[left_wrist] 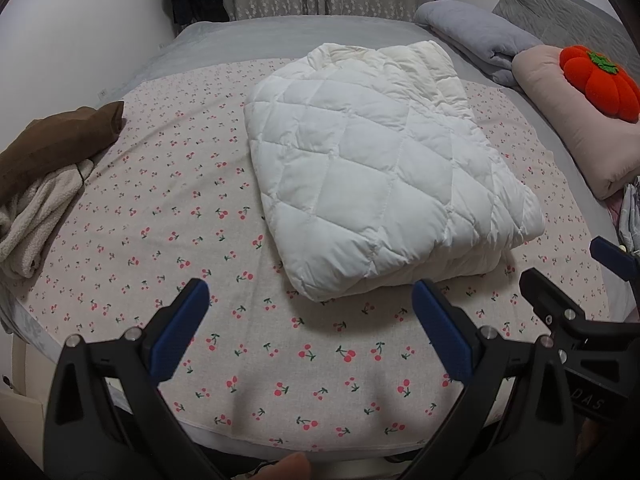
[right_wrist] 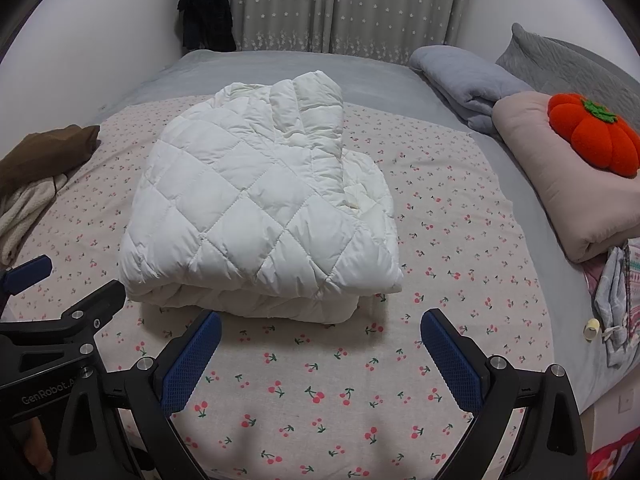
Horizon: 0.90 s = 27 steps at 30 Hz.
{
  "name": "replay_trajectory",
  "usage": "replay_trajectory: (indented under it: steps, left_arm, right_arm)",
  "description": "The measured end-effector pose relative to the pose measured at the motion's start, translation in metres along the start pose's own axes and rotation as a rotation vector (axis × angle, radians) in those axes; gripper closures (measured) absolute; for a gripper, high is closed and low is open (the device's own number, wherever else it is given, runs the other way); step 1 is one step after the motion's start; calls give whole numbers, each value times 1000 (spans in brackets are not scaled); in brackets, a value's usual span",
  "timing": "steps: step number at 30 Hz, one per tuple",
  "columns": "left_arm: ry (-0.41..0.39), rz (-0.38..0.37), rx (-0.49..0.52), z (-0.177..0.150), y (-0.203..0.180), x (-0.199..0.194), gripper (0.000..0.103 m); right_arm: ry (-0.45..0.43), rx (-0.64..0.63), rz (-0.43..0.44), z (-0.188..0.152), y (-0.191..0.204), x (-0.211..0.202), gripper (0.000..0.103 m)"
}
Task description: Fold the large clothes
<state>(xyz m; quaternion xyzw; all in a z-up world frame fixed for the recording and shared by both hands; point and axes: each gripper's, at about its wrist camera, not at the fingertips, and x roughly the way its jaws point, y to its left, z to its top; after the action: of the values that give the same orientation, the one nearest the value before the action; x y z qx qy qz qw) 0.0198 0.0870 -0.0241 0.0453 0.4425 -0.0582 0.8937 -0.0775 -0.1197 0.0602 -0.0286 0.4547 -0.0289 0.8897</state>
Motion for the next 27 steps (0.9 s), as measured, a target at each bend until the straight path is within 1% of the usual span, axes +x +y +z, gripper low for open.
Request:
replay_trajectory:
  steps: [27]
  left_arm:
    - [14, -4, -7, -2, 0, 6, 2]
  right_arm:
    - [5, -3, 8, 0, -6, 5, 2]
